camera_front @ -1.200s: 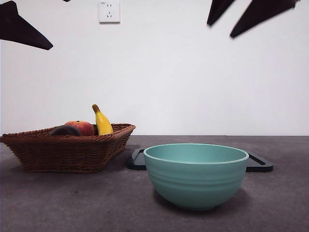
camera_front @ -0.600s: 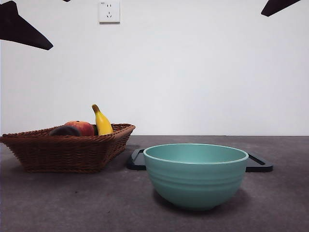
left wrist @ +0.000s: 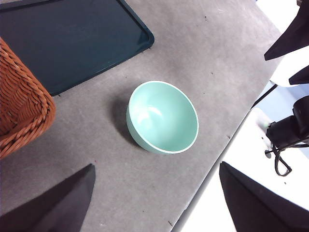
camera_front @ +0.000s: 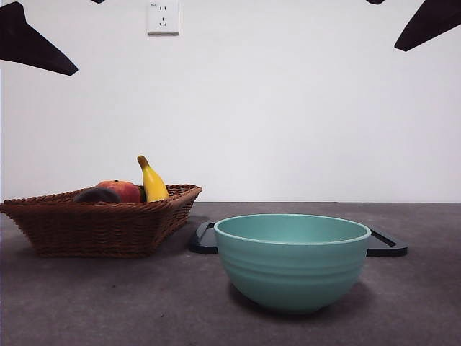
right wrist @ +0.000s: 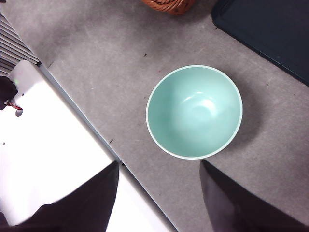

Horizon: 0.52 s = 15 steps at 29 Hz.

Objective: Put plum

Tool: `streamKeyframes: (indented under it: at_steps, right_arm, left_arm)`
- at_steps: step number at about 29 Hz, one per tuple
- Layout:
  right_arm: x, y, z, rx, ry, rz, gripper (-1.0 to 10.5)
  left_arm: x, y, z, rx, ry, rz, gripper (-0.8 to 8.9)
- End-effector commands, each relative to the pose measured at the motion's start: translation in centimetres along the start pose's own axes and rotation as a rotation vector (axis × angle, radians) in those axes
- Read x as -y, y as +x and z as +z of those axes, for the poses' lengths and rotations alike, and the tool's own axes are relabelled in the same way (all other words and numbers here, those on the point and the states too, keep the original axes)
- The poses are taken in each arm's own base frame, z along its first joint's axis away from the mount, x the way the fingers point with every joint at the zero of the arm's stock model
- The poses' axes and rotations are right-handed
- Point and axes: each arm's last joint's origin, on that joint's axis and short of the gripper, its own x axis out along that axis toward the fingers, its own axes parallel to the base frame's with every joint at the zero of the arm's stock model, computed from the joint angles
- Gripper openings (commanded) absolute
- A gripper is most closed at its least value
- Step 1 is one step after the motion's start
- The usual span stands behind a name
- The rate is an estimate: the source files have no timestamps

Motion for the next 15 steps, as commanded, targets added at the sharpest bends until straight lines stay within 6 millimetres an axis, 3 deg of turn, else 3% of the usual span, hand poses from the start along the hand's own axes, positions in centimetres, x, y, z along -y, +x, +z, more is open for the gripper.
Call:
streamKeyframes:
  at_steps: [1,5,8,12,15]
  right_arm:
    - [-0.16,0.0,0.28,0.008,-0.025,0.007,2.7]
    - [-0.16,0.0,0.28,0.008,-0.025,0.007,2.7]
    - [-0.15,0.0,0.28,0.008,-0.025,0.007,2.6]
    - [-0.15,0.0,0.28,0.008,-0.025,0.006,0.2]
    - [-0.15,0.0,0.28,0.008,-0.025,0.006,0.0]
  left_arm:
    - [0.13,-0.08,0.44,0.011,0.024,-0.006,4.04]
    - [0.13,-0.08,0.44,0.011,0.024,-0.006,3.93]
    - [0.13,-0.08,0.44,0.012,0.024,-0.006,2.71]
    - [0.13,-0.08,0.47,0.014,0.026,-0.005,0.35]
    - [0.13,-0.08,0.47,0.014,0.026,-0.005,0.07]
